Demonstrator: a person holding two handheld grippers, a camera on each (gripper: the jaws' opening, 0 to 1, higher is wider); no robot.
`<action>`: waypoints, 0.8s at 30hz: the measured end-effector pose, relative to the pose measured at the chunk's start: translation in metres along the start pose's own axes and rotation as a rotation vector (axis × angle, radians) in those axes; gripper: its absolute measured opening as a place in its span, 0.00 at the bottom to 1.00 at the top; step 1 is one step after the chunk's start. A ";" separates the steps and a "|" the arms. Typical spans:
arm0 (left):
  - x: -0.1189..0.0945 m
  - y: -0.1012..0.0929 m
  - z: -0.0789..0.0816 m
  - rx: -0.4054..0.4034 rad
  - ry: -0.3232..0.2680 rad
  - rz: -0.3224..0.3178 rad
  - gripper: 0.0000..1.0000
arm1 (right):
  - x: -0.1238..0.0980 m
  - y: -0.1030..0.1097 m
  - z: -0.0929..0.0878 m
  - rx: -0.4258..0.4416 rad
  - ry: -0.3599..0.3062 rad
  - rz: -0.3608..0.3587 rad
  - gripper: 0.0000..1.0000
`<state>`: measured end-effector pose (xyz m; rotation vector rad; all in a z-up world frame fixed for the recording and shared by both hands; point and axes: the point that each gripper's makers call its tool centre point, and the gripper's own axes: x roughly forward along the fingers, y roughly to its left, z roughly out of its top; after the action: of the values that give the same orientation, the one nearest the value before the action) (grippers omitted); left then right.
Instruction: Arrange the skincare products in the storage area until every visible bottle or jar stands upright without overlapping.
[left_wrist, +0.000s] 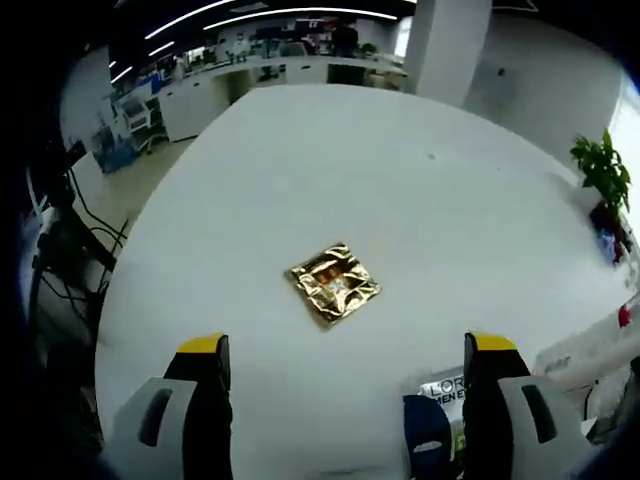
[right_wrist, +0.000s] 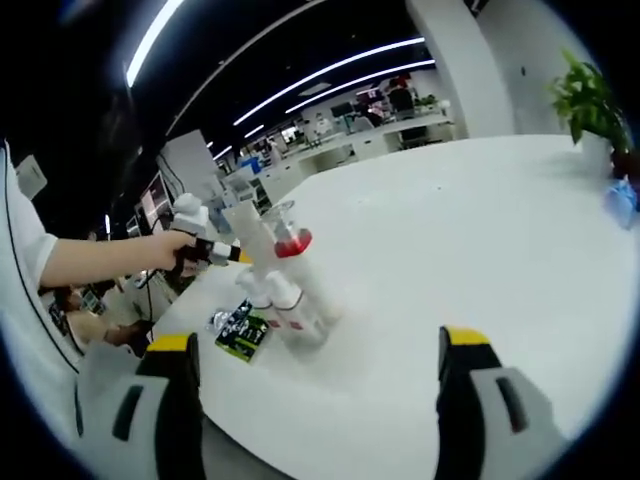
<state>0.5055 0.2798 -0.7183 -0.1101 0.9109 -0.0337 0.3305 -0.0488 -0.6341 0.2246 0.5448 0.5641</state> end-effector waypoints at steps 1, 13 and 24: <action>0.002 0.000 0.001 -0.001 0.001 0.003 0.94 | 0.000 0.000 -0.001 0.000 0.002 -0.001 1.00; 0.017 -0.003 0.007 -0.031 0.002 0.031 0.91 | 0.002 -0.006 -0.006 0.017 0.013 -0.011 1.00; 0.028 -0.002 0.012 -0.057 -0.019 0.062 0.84 | 0.002 -0.012 -0.010 0.031 0.020 -0.025 1.00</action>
<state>0.5322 0.2769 -0.7325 -0.1345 0.8963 0.0511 0.3315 -0.0571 -0.6474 0.2418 0.5757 0.5347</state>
